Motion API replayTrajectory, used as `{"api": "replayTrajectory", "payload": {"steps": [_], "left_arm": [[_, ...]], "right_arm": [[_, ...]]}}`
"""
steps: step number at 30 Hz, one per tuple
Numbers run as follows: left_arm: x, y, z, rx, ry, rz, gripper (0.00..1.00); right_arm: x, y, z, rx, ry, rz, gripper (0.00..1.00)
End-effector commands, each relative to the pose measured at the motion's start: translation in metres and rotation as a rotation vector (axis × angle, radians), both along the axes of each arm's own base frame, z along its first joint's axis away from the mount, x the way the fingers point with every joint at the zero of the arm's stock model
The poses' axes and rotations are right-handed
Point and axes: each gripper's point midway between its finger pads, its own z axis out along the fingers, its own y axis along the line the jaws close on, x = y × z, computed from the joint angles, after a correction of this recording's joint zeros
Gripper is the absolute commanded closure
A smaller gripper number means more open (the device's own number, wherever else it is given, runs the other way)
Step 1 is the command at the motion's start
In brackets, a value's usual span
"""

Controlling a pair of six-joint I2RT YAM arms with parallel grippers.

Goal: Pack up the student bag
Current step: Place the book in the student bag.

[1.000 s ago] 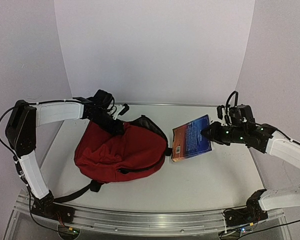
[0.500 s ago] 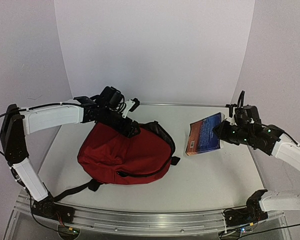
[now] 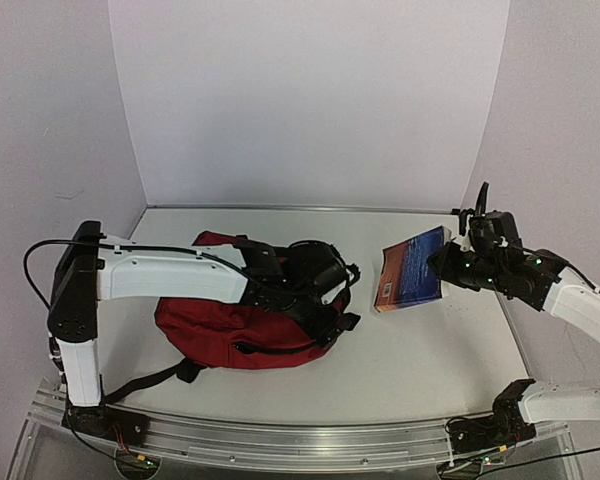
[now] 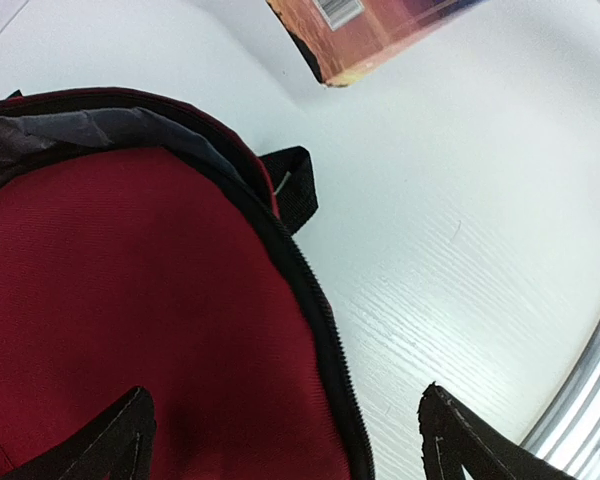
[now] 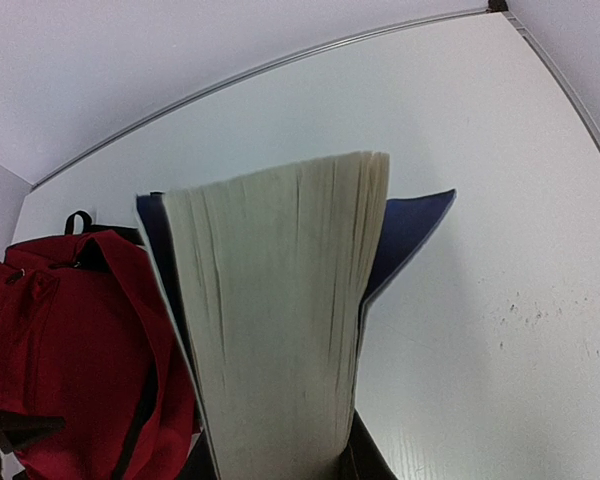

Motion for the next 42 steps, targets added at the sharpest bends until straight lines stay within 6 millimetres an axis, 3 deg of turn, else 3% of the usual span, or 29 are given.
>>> {"api": "replayTrajectory", "payload": {"steps": [1, 6, 14, 21, 28, 30, 35, 42], "left_arm": [[0.006, -0.008, -0.005, 0.087, -0.079, 0.07, 0.08], [0.022, 0.009, -0.009, 0.226, -0.195, 0.168, 0.1], [0.028, 0.02, 0.028, 0.174, -0.256, 0.218, 0.3], [0.027, 0.028, 0.048, 0.134, -0.263, 0.241, 0.35], [0.029, 0.035, 0.052, 0.119, -0.281, 0.268, 0.89], [0.031, 0.04, 0.055, 0.118, -0.289, 0.291, 0.99], [0.04, 0.058, 0.096, 0.051, -0.352, 0.366, 1.0], [0.045, 0.092, 0.172, -0.16, -0.415, 0.447, 1.0]], "right_arm": [[0.021, 0.007, 0.08, 0.122, -0.241, -0.026, 1.0], [0.02, 0.006, 0.082, 0.122, -0.248, -0.025, 1.0], [0.021, 0.008, 0.078, 0.121, -0.236, -0.022, 1.0], [0.023, 0.011, 0.073, 0.12, -0.221, -0.011, 1.0], [0.021, 0.014, 0.075, 0.146, -0.22, -0.004, 1.0], [0.019, 0.015, 0.083, 0.174, -0.232, 0.001, 1.0], [0.007, 0.022, 0.116, 0.282, -0.273, 0.05, 1.0], [-0.014, 0.047, 0.136, 0.461, -0.229, 0.174, 1.0]]}}
